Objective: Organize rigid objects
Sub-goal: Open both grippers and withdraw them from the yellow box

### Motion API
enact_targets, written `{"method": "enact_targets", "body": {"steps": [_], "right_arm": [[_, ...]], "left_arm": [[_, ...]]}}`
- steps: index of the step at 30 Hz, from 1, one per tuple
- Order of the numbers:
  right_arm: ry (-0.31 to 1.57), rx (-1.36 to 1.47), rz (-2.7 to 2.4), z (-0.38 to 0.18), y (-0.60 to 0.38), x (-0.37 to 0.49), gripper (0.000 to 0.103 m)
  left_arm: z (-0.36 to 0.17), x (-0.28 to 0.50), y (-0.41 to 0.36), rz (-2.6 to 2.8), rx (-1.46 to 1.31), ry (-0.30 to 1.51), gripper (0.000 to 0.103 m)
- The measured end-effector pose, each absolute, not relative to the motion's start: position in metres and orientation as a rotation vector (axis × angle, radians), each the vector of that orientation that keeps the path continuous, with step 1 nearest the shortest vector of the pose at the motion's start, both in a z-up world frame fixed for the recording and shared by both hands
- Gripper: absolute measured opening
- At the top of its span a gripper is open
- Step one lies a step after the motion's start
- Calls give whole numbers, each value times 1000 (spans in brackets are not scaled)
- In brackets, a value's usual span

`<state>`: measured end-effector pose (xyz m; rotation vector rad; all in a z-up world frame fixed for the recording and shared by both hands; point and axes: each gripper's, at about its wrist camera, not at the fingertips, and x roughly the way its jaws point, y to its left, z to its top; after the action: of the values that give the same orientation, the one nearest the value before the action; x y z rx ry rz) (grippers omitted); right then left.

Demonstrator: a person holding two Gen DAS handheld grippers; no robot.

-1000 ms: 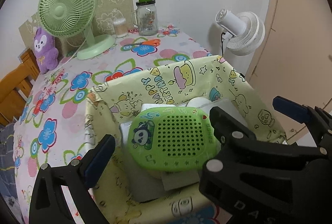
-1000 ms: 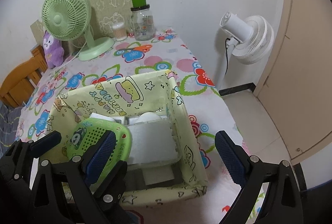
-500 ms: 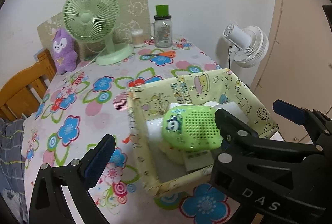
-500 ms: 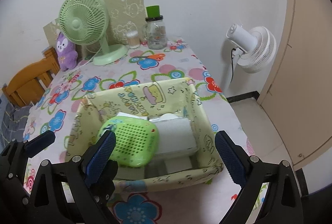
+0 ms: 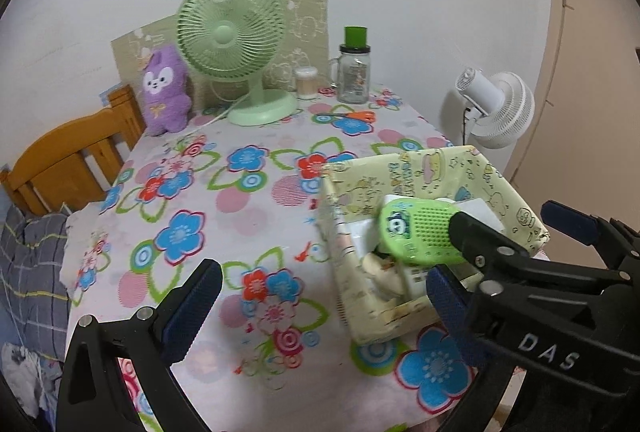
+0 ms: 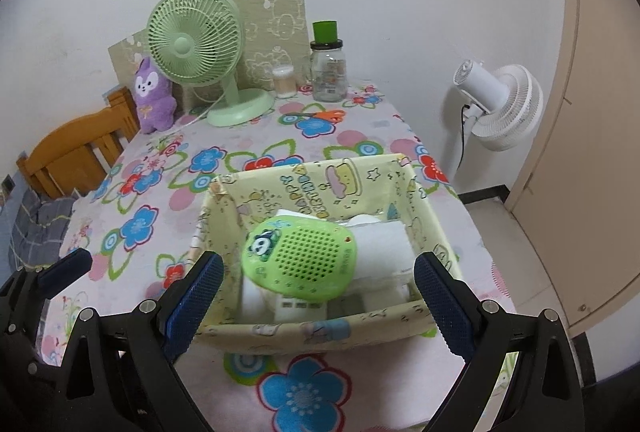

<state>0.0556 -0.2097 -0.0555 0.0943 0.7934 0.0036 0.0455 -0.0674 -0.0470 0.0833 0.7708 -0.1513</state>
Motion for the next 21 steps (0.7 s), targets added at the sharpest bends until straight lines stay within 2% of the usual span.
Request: {"method": "enact_targets", "body": {"steps": [21], "right_arm": [[696,94,77,-15,-177,17,98]], "left_arm": [[-10,0,5,-29,44,645,103]]}}
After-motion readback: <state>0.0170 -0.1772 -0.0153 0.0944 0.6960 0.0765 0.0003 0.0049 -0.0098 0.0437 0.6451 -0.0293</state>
